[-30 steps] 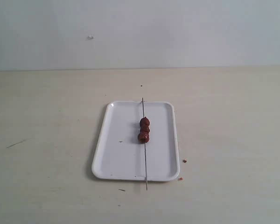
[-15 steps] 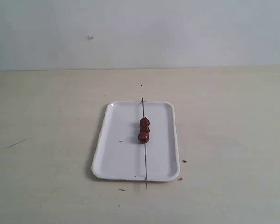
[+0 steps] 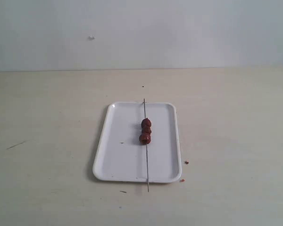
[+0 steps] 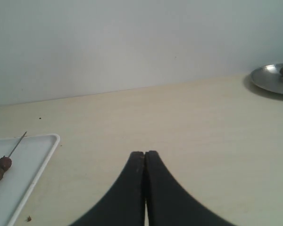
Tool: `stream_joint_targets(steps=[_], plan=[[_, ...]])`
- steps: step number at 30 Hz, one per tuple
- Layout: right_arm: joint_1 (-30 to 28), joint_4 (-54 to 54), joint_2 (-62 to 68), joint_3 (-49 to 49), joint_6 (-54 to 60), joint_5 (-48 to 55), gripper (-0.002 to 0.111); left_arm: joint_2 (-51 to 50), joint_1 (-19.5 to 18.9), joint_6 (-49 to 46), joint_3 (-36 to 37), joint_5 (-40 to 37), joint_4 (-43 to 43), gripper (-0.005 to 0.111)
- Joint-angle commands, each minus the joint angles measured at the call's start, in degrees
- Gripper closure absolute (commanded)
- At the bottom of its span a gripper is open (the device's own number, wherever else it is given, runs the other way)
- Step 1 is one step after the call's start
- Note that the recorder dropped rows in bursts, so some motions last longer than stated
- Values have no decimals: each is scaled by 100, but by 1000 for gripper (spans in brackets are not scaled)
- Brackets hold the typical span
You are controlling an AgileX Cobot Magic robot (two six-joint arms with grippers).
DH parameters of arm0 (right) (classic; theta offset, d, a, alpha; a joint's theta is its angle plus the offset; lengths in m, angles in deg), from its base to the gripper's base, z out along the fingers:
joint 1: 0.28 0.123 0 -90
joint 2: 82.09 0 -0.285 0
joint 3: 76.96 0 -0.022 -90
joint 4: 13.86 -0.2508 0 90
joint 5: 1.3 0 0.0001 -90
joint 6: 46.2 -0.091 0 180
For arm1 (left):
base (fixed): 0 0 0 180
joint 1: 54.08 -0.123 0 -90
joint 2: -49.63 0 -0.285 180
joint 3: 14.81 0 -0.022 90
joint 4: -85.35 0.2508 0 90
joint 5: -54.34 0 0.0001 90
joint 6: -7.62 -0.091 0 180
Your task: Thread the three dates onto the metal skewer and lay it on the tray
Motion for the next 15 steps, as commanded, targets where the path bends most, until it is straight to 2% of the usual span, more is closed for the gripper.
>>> stream_joint_targets(steps=[1, 15], plan=[[-43, 1, -32, 25, 51, -16, 108, 32, -18, 21, 18, 17, 11, 106], [-43, 31, -32, 25, 51, -87, 108, 32, -18, 21, 18, 17, 11, 106]])
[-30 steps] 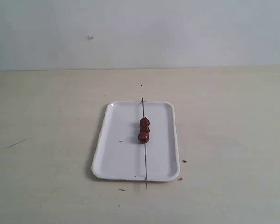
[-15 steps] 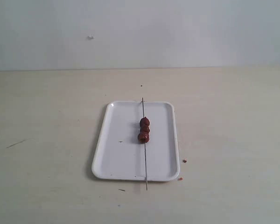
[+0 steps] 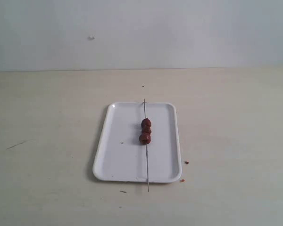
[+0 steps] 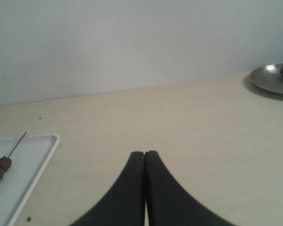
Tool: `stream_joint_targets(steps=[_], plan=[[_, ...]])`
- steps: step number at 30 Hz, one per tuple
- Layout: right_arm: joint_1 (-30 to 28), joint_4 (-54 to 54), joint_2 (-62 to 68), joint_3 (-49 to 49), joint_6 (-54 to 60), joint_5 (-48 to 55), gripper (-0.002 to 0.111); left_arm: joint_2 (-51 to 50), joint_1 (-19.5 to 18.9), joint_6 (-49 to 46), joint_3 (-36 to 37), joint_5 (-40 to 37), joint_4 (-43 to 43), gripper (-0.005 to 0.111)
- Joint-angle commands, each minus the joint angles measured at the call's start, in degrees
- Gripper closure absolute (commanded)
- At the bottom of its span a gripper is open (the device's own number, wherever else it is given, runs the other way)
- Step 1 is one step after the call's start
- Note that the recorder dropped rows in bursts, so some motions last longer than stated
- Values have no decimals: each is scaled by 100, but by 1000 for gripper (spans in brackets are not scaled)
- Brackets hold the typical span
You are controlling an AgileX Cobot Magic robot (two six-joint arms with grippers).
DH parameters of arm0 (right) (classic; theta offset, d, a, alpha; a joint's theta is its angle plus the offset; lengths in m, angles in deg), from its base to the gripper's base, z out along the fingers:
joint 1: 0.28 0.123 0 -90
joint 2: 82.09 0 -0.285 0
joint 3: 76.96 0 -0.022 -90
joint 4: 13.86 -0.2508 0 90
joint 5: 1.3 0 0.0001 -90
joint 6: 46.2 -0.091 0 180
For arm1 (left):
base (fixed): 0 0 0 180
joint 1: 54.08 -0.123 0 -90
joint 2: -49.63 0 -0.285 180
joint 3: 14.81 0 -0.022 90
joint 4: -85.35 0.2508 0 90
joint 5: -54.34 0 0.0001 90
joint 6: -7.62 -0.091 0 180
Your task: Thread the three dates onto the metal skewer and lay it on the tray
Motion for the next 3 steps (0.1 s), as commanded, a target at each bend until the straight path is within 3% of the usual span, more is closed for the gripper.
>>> stream_joint_targets(steps=[1, 3], plan=[[-43, 31, -32, 25, 51, -114, 108, 32, -18, 21, 18, 17, 11, 106], [-43, 31, -32, 25, 51, -114, 108, 32, -18, 21, 18, 17, 11, 106]])
